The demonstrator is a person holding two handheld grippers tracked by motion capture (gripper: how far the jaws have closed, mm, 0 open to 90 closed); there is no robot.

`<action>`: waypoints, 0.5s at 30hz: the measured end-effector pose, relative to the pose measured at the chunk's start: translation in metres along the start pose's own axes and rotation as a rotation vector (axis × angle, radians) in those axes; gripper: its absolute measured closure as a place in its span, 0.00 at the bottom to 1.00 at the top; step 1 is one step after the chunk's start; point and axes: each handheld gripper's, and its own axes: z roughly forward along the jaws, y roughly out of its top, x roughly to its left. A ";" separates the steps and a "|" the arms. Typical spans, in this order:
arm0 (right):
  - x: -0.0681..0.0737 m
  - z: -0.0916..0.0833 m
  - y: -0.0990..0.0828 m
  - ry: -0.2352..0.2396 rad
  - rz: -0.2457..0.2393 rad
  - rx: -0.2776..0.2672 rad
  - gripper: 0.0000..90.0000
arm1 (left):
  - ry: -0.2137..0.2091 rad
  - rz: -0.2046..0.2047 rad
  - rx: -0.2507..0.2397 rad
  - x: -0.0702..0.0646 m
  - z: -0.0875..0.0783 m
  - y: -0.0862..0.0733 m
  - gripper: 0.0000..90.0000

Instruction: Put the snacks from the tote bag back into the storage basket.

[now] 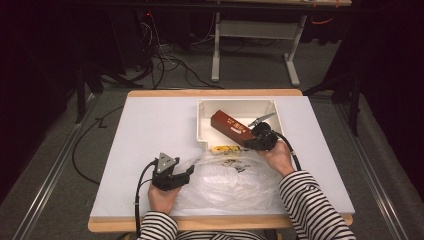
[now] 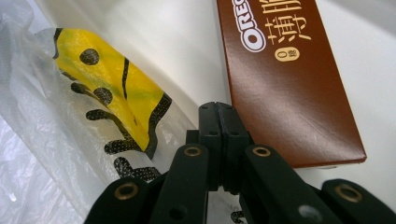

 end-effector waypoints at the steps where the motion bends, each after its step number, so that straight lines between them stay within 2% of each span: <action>1: 0.000 0.000 0.001 -0.002 -0.002 0.002 1.00 | 0.000 0.000 0.000 0.000 0.000 0.000 0.37; 7: -0.003 0.000 0.001 -0.018 0.000 0.009 1.00 | -0.002 0.001 0.000 0.000 0.000 0.000 0.37; 15: -0.013 -0.001 -0.001 -0.031 0.039 0.016 1.00 | -0.004 0.001 0.003 0.000 0.000 0.000 0.37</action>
